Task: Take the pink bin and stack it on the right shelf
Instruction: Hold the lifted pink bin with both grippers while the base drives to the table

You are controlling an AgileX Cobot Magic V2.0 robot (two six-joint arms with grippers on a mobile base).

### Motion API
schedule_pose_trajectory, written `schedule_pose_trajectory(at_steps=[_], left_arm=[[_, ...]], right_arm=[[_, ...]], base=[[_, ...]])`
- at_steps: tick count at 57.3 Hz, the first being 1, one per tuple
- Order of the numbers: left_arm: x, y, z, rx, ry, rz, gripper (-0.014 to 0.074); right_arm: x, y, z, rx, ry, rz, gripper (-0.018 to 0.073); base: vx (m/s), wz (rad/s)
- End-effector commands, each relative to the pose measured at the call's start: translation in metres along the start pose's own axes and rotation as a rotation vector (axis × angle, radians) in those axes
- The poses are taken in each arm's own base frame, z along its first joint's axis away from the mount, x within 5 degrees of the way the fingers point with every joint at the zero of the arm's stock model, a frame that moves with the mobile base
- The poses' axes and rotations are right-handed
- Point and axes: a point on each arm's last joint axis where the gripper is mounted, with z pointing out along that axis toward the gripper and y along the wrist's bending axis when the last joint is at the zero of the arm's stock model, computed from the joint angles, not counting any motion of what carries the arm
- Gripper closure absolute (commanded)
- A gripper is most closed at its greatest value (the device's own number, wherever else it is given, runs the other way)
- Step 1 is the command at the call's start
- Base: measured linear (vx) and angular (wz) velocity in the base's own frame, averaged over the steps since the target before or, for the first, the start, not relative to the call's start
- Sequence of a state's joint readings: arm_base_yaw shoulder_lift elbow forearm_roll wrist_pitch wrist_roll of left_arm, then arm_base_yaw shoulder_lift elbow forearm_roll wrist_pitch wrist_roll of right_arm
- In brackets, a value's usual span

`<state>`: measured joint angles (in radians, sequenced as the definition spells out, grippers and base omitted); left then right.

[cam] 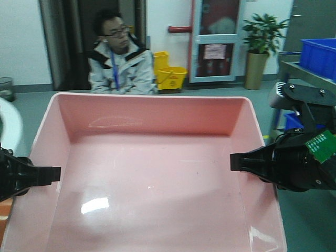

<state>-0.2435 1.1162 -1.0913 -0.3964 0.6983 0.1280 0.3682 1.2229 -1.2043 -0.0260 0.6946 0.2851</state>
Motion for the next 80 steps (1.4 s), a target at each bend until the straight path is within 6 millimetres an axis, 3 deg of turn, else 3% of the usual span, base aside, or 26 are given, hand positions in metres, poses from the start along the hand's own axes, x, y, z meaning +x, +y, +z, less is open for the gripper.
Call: schedule_pose_trajectory(at_steps=[1, 80], left_arm=[[-0.0159, -0.0004, -0.0156, -0.028, -0.138, 0.04, 0.0598], [-0.0159, -0.0004, -0.0156, -0.028, -0.138, 0.041, 0.0598]], right_arm=[[-0.019, -0.0046, -0.02, 0.026, -0.15, -0.062, 0.0568], [-0.0189, -0.0046, -0.02, 0.026, -0.15, -0.062, 0.0568]], base=[[0.32, -0.51], [0.46, -0.28]])
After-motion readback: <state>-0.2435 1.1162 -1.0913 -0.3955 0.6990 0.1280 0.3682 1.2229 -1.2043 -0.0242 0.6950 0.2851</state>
